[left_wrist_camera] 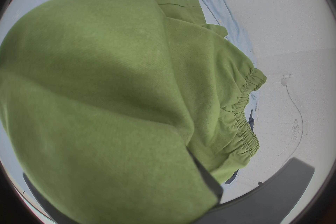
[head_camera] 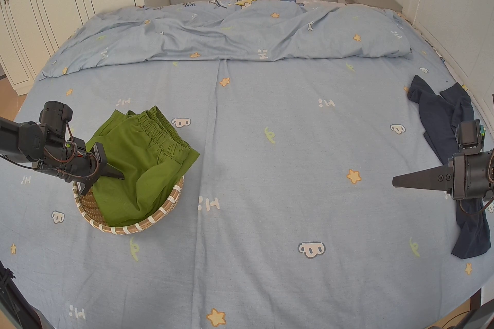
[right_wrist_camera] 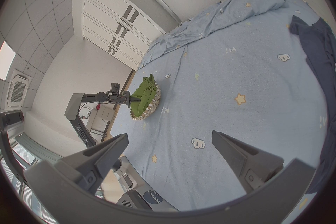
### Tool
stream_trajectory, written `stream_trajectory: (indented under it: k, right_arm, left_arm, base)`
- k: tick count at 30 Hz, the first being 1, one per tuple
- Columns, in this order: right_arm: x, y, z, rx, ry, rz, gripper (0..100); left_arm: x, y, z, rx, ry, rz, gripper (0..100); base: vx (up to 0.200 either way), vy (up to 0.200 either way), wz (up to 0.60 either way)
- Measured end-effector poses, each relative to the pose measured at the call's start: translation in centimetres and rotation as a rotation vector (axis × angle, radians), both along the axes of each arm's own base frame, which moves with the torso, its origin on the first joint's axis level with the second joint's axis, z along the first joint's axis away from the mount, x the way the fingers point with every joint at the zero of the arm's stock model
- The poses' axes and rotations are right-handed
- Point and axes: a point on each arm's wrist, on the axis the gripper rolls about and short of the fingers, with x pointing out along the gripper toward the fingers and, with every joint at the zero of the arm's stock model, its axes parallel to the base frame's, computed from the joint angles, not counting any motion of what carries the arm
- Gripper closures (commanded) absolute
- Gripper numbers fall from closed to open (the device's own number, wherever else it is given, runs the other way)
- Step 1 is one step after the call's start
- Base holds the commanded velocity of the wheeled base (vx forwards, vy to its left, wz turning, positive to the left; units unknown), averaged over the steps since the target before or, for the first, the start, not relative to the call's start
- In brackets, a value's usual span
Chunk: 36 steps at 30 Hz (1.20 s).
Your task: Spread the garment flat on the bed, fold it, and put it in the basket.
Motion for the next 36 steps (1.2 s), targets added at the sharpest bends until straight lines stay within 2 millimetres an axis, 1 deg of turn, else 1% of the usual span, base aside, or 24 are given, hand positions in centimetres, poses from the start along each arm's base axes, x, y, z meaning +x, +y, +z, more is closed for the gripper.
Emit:
stream_trajectory:
  k: [5,8,11,14,20,24,26,30,32,36]
  right_arm:
    - [0.0,0.0,0.0,0.0,0.0,0.0,0]
    - [0.0,0.0,0.0,0.0,0.0,0.0,0]
    - [0.0,0.0,0.0,0.0,-0.001,0.0,0]
    - [0.0,0.0,0.0,0.0,-0.002,0.0,0]
    - [0.0,0.0,0.0,0.0,-0.005,-0.001,0]
    - [-0.2,-0.1,0.1,-0.001,-0.013,-0.001,0]
    - [-0.6,-0.2,0.3,-0.003,-0.032,0.0,0]
    - [-2.5,-0.8,0.9,-0.01,-0.105,0.005,0]
    - [-3.8,-1.2,1.0,-0.017,-0.145,0.007,0]
    - [-7.3,-2.1,0.5,-0.02,-0.227,0.004,0]
  left_arm:
    - [0.1,-0.4,0.1,-0.001,0.012,-0.009,0]
    - [-0.2,-0.5,0.5,0.0,0.016,-0.011,0]
    - [-1.1,-0.7,1.8,0.011,0.006,-0.009,0]
    - [-2.6,-0.8,3.5,0.042,0.027,0.006,0]
    - [-6.6,-1.0,7.2,0.122,0.124,-0.012,0]
    - [-9.0,-1.2,10.0,0.182,0.087,-0.048,0]
    - [-10.7,-1.5,11.6,0.21,0.049,-0.061,0]
    - [-14.8,-2.4,13.9,0.256,-0.041,-0.064,0]
    - [-16.8,-2.8,14.5,0.277,-0.077,-0.058,0]
    - [-21.8,-3.3,14.8,0.307,-0.158,-0.042,0]
  base:
    - [0.0,0.0,0.0]
    - [0.0,0.0,0.0]
    - [0.0,0.0,0.0]
    - [0.0,0.0,0.0]
    - [0.0,0.0,0.0]
    - [0.0,0.0,0.0]
    - [0.0,0.0,0.0]
    - [0.0,0.0,0.0]
    - [0.0,0.0,0.0]
    - [0.0,0.0,0.0]
